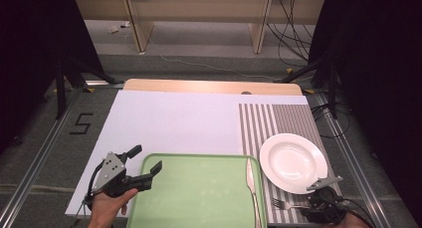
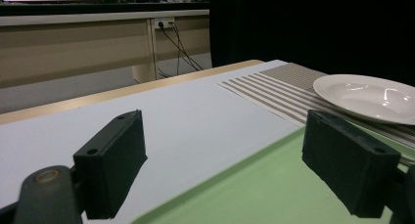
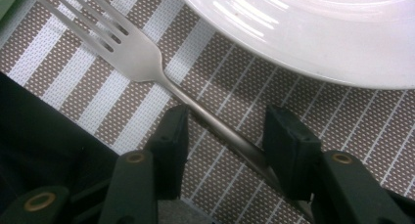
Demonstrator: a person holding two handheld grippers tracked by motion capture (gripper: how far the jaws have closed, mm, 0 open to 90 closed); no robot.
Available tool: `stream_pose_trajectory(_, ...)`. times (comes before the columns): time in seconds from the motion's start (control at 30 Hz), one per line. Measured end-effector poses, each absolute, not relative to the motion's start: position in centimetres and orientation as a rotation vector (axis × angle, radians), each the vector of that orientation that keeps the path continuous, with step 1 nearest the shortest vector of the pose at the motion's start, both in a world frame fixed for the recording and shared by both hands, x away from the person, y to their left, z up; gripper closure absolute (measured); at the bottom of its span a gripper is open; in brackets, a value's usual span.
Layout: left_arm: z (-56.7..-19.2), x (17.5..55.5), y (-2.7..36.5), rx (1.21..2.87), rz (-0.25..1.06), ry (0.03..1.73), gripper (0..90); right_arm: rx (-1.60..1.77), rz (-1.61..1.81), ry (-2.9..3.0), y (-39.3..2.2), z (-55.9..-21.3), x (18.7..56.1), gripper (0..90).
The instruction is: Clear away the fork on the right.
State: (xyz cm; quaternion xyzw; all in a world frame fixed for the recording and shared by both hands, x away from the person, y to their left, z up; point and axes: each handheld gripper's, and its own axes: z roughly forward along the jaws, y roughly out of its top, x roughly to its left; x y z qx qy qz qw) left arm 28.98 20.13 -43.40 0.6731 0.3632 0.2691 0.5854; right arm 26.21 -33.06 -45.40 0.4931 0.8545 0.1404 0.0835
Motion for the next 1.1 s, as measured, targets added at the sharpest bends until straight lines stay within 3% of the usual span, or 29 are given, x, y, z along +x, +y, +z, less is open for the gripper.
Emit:
stream_pose_trajectory(0.5,-43.4,29.0,20.1,1.571,0.627,0.846,16.0,1.327,0.36,2.627,-32.6,-45.3,26.4,62.9)
stream_pose_trajectory(0.83,-43.4,29.0,20.0,1.574,0.626,0.843,16.0,1.229,0.299,2.701,-31.5,-45.2,26.3,81.0)
stream_pose_trajectory(1.1,-43.4,29.0,20.1,1.574,0.629,0.842,16.0,1.181,0.248,2.742,-31.3,-45.2,26.8,84.0)
